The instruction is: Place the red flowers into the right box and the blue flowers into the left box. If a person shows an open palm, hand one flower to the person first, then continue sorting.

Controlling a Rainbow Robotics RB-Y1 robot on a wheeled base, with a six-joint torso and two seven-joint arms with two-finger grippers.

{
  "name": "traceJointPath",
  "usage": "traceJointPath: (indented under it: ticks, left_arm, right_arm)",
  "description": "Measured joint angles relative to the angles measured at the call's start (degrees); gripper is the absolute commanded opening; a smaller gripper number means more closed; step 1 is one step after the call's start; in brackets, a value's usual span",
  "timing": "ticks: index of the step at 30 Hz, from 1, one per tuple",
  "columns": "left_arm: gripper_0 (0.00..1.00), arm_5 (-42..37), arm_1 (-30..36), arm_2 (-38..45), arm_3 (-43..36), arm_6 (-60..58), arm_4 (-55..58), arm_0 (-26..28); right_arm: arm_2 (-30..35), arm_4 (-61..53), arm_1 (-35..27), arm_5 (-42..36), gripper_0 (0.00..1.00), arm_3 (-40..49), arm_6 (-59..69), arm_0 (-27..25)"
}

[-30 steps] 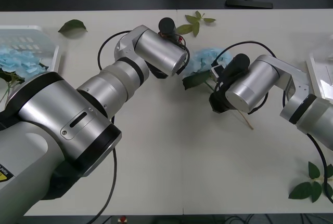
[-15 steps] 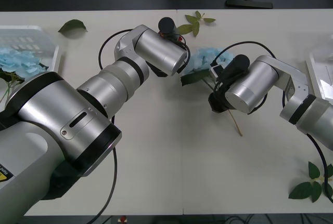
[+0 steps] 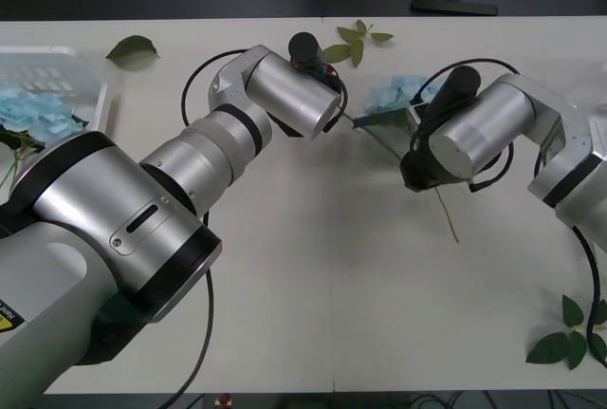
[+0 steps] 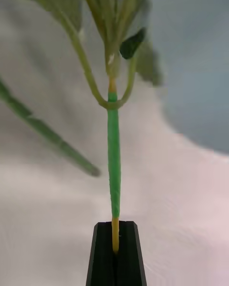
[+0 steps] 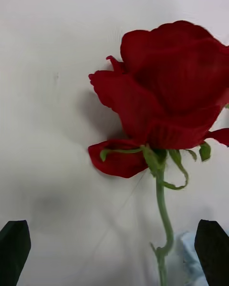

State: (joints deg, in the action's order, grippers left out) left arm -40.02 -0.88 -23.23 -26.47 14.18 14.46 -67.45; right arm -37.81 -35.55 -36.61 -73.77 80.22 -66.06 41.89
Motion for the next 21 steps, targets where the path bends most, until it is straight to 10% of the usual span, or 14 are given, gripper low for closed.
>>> traceJointPath:
  ticks: [16,21]
  left_arm:
    - [1.00,2.58,0.02,0.00,-1.18,0.01,-1.89,2.75]
    - [0.61,2.55,0.02,0.00,-1.16,0.06,-1.89,2.80]
  right_arm:
    - [19.55,-6.80,-7.33,-19.20,0.00,11.19,-16.31,-0.02]
    - [26.54,-6.84,-7.33,-22.46,0.00,14.34,-21.54,-0.02]
